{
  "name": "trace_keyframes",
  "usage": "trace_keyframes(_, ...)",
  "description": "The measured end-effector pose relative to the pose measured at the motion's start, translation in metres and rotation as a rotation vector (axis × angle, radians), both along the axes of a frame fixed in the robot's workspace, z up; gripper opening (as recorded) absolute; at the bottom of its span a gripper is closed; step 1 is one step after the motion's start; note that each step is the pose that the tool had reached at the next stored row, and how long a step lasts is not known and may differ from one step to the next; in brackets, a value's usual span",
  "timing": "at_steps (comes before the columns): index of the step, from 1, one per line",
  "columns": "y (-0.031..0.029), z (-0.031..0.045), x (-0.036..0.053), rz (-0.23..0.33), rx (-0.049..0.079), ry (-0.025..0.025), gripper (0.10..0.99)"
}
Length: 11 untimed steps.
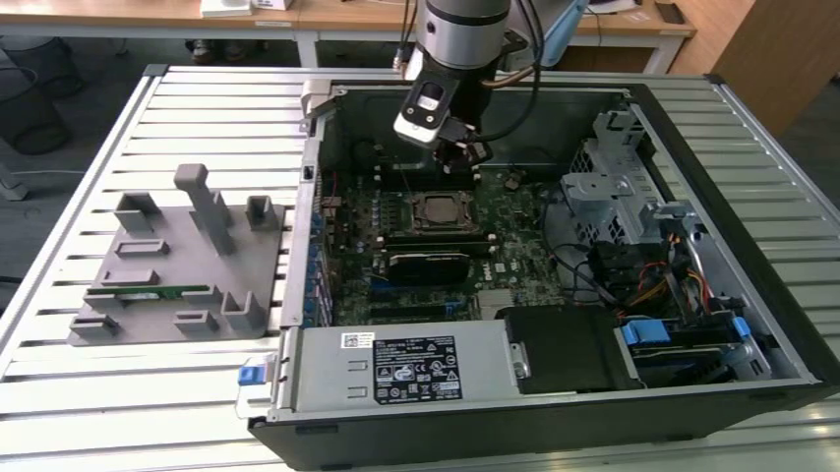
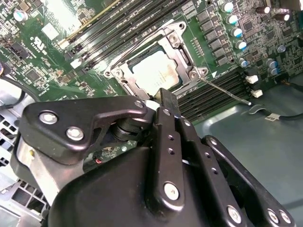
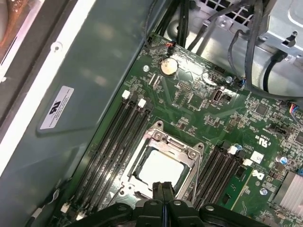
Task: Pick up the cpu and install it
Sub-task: 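Install the first cpu locking lever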
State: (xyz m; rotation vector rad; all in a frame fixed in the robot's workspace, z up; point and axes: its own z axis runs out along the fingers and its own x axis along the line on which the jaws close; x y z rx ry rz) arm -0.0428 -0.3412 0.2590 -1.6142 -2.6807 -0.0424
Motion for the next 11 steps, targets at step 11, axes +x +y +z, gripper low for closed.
trace_keyframes(11, 0.0000, 0.0000, 0.0000, 0.053, 0.000, 0.0000, 0.106)
